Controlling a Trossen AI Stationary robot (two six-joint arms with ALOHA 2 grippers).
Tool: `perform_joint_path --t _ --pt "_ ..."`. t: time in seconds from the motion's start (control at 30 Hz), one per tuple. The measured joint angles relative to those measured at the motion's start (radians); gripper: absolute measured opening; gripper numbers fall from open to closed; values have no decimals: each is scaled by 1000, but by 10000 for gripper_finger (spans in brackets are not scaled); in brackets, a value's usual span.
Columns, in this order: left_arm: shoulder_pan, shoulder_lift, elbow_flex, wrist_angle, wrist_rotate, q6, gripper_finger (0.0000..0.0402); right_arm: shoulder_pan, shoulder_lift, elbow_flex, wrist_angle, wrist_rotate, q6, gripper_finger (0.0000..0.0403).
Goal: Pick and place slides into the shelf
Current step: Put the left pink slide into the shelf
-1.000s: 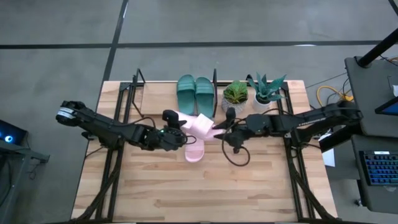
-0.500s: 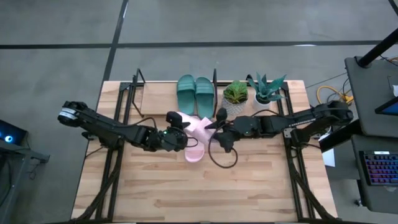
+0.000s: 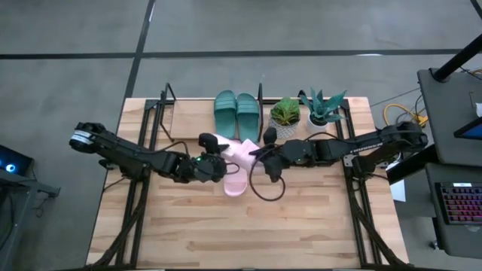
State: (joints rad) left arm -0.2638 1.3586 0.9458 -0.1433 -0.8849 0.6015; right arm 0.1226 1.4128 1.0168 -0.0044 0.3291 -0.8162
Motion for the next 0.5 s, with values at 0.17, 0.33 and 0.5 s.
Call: perform_joint_path --t 0.17,0.33,0.5 --pt "0 -3 0 12 -129 -20 206 -12 2 0 6 158 46 10" --pt "-2 -6 1 11 -171 -20 271 -47 5 -6 -10 197 86 9" --pt "-2 -5 2 11 -172 -20 290 -82 3 -9 14 195 137 9"
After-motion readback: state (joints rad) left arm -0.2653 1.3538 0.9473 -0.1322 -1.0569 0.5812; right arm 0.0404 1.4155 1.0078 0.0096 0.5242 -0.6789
